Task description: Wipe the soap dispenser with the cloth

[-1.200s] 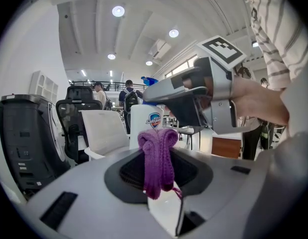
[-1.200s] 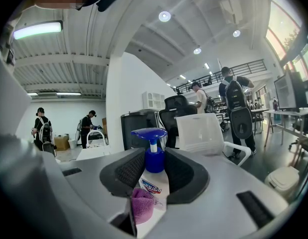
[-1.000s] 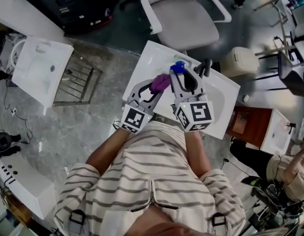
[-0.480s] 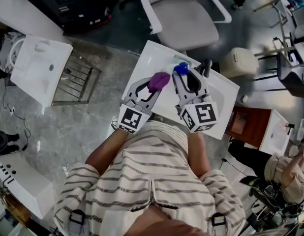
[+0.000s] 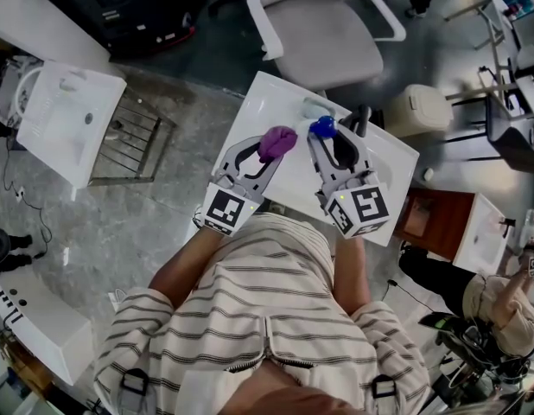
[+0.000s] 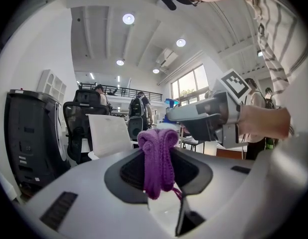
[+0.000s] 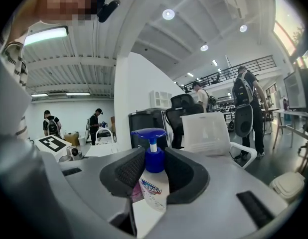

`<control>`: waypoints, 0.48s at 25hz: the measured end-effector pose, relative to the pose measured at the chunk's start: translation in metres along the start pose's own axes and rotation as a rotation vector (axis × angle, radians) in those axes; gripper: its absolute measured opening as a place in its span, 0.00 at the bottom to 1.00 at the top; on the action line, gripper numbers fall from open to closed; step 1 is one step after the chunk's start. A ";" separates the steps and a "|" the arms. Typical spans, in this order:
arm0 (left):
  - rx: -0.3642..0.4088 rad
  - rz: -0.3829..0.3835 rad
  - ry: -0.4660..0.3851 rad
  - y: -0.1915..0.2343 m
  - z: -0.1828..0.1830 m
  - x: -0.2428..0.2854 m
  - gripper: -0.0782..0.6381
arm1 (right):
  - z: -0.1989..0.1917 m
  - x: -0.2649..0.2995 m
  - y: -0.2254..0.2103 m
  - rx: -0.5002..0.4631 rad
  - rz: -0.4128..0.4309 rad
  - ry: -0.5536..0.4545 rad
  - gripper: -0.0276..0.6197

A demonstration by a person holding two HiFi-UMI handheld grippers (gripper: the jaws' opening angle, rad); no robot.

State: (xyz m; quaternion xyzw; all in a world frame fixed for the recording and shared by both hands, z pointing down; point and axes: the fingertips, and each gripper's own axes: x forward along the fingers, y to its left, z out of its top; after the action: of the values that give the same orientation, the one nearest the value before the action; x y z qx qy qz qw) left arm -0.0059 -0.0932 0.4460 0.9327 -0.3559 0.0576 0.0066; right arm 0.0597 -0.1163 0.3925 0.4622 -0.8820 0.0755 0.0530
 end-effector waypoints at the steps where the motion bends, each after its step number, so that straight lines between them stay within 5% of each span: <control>1: -0.001 -0.004 -0.002 0.001 0.000 0.000 0.27 | 0.000 -0.001 0.001 -0.004 0.010 0.003 0.25; 12: -0.024 -0.144 -0.056 0.007 0.006 0.000 0.27 | -0.003 -0.008 0.031 -0.042 0.157 0.002 0.25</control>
State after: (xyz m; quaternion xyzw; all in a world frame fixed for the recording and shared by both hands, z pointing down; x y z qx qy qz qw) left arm -0.0096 -0.0987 0.4394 0.9570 -0.2886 0.0263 0.0121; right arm 0.0391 -0.0923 0.3916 0.3903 -0.9168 0.0613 0.0575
